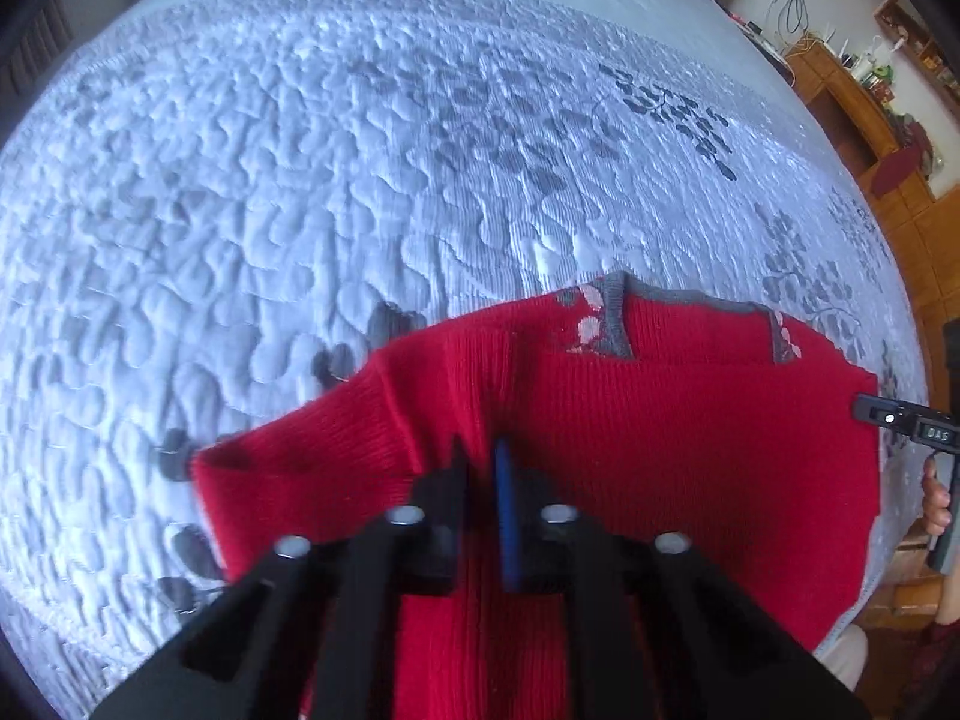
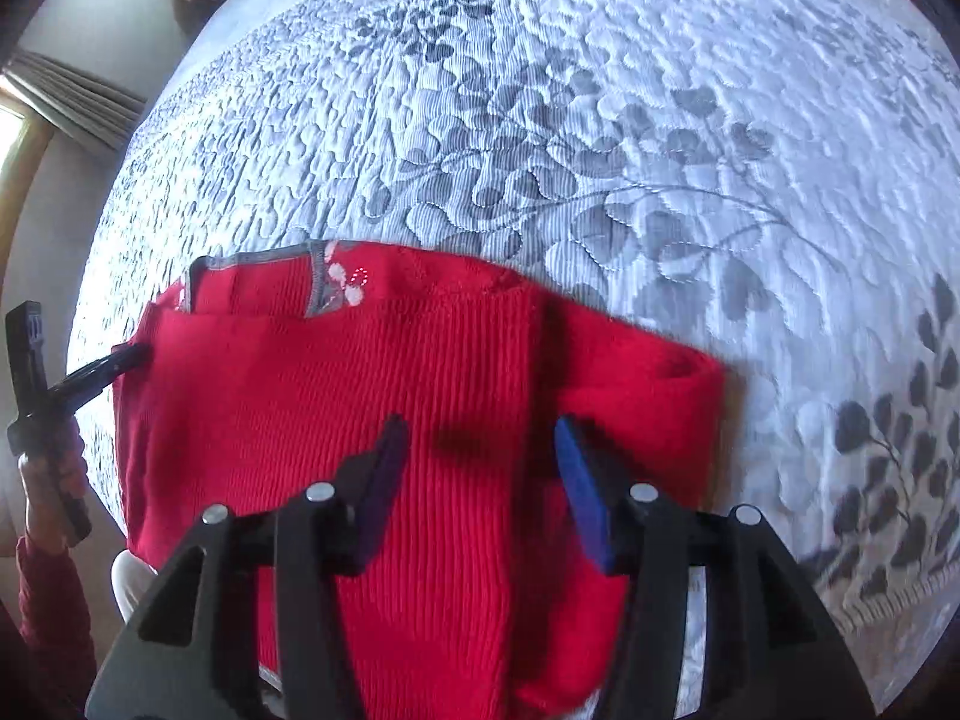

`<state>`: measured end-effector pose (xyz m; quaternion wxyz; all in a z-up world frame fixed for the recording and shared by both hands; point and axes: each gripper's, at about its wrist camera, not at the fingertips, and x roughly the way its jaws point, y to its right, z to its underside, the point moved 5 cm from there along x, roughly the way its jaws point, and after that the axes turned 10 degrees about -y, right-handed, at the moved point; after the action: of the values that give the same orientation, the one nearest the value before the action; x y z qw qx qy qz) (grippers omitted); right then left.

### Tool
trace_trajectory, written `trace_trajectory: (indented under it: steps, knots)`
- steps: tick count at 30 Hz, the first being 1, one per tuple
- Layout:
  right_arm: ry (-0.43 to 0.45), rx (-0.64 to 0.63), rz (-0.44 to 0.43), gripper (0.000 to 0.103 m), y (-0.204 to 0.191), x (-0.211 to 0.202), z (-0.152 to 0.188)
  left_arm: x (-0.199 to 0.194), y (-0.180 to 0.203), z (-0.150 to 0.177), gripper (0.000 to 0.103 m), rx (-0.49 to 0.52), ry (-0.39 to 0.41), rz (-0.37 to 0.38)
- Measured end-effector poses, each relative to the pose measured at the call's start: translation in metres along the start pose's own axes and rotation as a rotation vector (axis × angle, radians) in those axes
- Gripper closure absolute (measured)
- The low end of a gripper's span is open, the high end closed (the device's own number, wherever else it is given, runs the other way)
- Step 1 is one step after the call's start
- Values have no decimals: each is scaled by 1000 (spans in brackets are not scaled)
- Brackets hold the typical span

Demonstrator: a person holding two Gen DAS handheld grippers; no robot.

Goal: Fold small clothes

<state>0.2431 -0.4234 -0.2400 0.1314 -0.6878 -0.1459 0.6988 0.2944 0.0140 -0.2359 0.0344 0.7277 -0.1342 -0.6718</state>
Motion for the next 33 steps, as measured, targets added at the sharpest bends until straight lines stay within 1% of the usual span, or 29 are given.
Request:
trace_trajectory:
  steps: [2, 3, 4, 6, 8, 10, 12, 13, 14, 16, 18, 19, 21, 22, 25, 26, 31, 32, 33]
  knots:
    - [10, -11, -3, 53, 1, 0, -1, -3, -8, 0, 97, -21, 32, -11]
    - [15, -13, -3, 53, 1, -1, -1, -9, -12, -1, 97, -28, 63, -17]
    - [26, -11, -7, 53, 3, -5, -1, -14, -18, 0, 97, -43, 88, -6]
    - [29, -8, -19, 53, 8, -8, -1, -14, -21, 3, 97, -61, 88, 27]
    - [17, 1, -34, 53, 12, -6, -4, -7, -14, 5, 96, 1, 82, -36]
    - [3, 11, -42, 53, 13, -2, -9, -5, -6, 4, 96, 37, 90, -77]
    - [-10, 14, -52, 69, 11, 3, -11, -5, -1, 3, 96, 49, 88, -96]
    - [-23, 11, -57, 89, 9, 6, -12, -5, 0, 3, 96, 55, 85, -112]
    - [-31, 10, -66, 95, 7, 7, -13, -5, 1, 3, 96, 59, 85, -122]
    - [-19, 5, -76, 99, 4, 3, -15, -9, 2, 3, 96, 64, 94, -134]
    - [10, -3, -76, 99, 2, -5, -17, -13, 0, 4, 95, 57, 100, -142]
    - [12, 10, -49, 99, 5, -6, -17, -11, -1, 4, 95, 52, 93, -148]
    - [-21, 30, 34, 100, 16, 4, -16, -2, -4, 5, 95, 46, 74, -157]
    - [-33, 40, 21, 100, 20, 11, -15, 3, -6, 6, 94, 40, 70, -156]
    - [-31, 72, -25, 99, 28, 17, -16, 7, -7, 8, 94, 26, 76, -154]
    - [-32, 85, -37, 101, 30, 19, -16, 7, -7, 8, 94, 24, 79, -156]
    - [-22, 76, -7, 100, 27, 20, -16, 7, -5, 9, 92, 23, 85, -171]
    - [-17, 76, -7, 93, 26, 18, -16, 4, -5, 8, 91, 21, 83, -170]
    - [-11, 77, -15, 89, 24, 15, -15, -2, -4, 9, 85, 11, 83, -168]
